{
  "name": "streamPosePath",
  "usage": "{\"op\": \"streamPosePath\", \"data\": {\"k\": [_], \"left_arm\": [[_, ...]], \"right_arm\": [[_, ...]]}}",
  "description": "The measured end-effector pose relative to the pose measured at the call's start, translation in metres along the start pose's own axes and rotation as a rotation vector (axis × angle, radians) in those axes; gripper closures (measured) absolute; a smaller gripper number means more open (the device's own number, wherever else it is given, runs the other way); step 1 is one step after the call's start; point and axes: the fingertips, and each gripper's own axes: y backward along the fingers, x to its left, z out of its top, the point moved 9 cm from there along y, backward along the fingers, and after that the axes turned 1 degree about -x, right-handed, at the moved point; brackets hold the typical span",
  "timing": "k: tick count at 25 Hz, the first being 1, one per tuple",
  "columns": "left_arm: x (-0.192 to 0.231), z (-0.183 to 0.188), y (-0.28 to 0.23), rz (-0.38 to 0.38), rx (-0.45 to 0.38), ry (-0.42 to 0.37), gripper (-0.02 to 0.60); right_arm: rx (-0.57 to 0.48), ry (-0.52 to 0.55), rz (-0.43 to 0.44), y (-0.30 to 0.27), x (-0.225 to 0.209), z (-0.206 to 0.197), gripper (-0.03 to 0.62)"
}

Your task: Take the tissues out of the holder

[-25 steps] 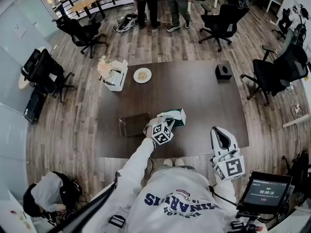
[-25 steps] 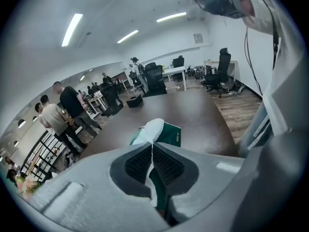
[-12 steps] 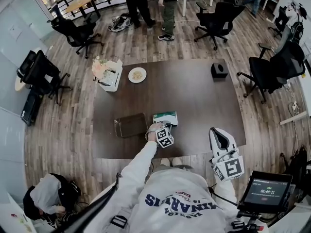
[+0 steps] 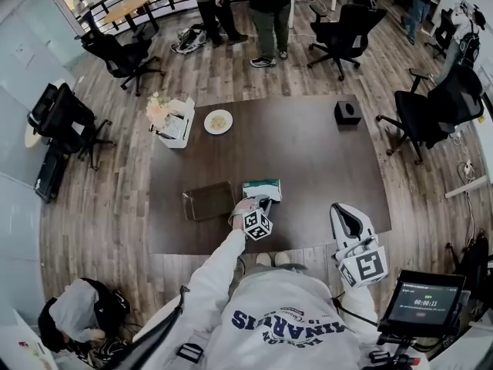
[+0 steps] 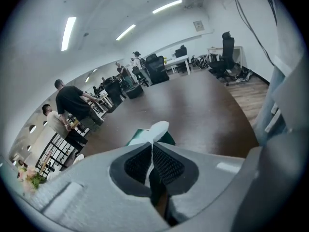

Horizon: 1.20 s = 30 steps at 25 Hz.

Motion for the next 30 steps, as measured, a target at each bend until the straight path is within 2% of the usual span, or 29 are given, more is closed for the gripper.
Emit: {"op": "streamPosePath", "data": {"k": [5, 10, 13, 17, 24, 28, 30], "left_arm": [[0.025, 0.017, 0.041, 0.058, -0.121, 0.117, 0.572], [0.047, 0.034, 0.098, 0.070, -0.234, 0.290, 0.572], [0.052, 0.045, 0.139, 0.049, -0.332, 0.396, 0.572], [0.061, 0.068, 0.211, 0.060, -0.485, 0.527, 0.572], [0.069, 0.083, 0.282, 0.089, -0.580, 0.586, 0.572], [0.067, 0.086, 0.298, 0.083, -0.672, 0.648, 0.572], [0.068, 0.084, 0.300, 0.091, -0.688, 0.661, 0.572]], "right_arm": [[0.006, 0.007, 0.021, -0.001, 0.004, -0.001, 0.585], [-0.028, -0.021, 0.030, -0.006, 0.007, 0.003, 0.585], [-0.050, -0.038, 0.044, -0.011, 0.008, 0.004, 0.585], [-0.071, -0.054, 0.064, -0.015, 0.011, 0.008, 0.585], [-0.107, -0.066, 0.082, -0.020, 0.014, 0.017, 0.585], [-0.102, -0.070, 0.081, -0.021, 0.014, 0.015, 0.585], [-0.104, -0.069, 0.080, -0.022, 0.014, 0.015, 0.585]]}}
